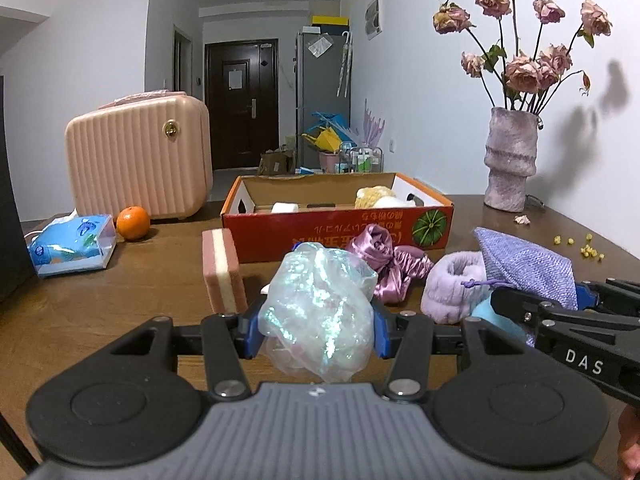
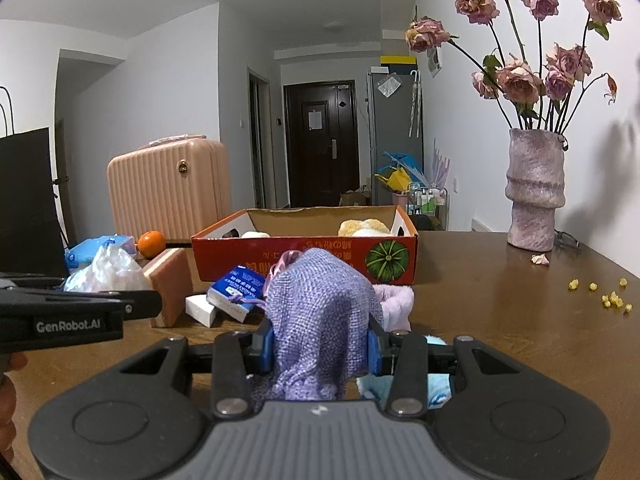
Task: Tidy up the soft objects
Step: 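Carry the clear bag and purple pouch in both grippers over the cardboard box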
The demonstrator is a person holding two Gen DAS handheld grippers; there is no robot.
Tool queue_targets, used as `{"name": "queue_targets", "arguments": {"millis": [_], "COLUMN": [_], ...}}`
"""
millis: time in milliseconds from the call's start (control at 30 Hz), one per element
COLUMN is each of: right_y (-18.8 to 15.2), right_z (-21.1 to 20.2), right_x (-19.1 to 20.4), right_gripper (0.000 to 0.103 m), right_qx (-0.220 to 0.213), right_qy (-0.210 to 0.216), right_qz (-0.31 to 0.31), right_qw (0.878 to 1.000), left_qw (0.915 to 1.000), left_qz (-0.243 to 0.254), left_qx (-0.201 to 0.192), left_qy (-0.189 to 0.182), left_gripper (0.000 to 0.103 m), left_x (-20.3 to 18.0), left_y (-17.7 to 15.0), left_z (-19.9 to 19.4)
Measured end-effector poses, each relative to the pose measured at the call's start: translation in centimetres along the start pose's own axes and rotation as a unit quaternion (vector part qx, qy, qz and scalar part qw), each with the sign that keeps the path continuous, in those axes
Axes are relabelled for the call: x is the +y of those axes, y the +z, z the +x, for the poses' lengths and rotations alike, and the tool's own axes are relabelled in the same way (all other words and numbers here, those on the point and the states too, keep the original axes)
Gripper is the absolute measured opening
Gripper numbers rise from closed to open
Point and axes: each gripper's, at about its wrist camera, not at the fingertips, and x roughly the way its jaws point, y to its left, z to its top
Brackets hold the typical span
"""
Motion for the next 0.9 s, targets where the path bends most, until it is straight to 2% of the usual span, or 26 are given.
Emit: {"name": "queue_targets", "arguments": {"millis": [567, 900], "right_y": [2.8, 4.2], "right_z": [1.6, 4.2], "right_x": [-0.4, -0.9], "right_gripper": [0.041, 0.041], "right_qx": [-0.032, -0.045], "right_qy": [-0.012, -0.012], "right_qz": [-0.012, -0.015], "right_qw": [0.999, 0.999], "left_qw": [0.9993, 0.9981], "left_qz": [-0.027, -0.043], "left_qx": [-0.025, -0.042], "left_qy": [0.008, 0.013], "left_gripper": [0.052, 0.052], "left_x": [-0.4, -0.6], "left_y": [3.5, 5.5], "left_z": [1.6, 3.6]}}
